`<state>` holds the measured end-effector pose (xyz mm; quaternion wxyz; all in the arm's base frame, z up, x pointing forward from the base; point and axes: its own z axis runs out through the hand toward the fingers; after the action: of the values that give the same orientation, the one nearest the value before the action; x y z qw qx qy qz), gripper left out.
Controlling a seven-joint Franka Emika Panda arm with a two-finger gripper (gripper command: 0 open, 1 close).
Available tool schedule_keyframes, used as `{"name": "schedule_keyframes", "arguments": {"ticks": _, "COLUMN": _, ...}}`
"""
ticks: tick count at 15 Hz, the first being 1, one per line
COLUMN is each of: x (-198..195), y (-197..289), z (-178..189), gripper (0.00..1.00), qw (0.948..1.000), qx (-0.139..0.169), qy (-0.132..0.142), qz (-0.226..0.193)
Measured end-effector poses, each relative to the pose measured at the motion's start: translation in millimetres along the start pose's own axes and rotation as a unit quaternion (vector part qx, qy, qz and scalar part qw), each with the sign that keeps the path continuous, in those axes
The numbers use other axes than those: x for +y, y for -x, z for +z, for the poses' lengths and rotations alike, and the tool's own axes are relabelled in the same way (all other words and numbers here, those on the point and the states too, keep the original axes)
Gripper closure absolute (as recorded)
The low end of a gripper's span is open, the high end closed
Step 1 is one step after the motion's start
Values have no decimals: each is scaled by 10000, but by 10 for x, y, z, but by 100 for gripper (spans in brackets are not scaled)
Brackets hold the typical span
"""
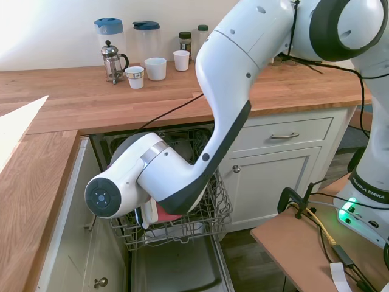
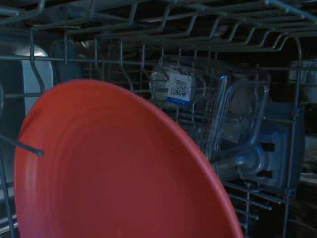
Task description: Put the plate in the dishwasher
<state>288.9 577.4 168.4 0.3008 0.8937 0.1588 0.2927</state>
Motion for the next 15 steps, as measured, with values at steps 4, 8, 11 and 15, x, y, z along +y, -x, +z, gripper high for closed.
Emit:
{"name": "schedule_keyframes", "arguments": {"ticks": 4, "x": -48, "y": -21, "z": 98, "gripper": 0, "qw": 9997, "qx": -214, "qy": 114, "qz": 66}}
{"name": "schedule_keyframes", "arguments": {"ticks": 8, "x": -69, "y": -57, "z": 114, "gripper": 0, "qw": 9992, "qx": -333, "qy": 177, "qz": 96}}
{"name": "schedule_keyframes", "arguments": {"ticks": 11, "x": -89, "y": -100, "z": 153, "gripper": 0, "qw": 9983, "qx": -521, "qy": 158, "qz": 194}}
{"name": "schedule_keyframes", "arguments": {"ticks": 15, "x": -62, "y": -242, "z": 169, "gripper": 0, "qw": 9974, "qx": -635, "qy": 126, "qz": 322}}
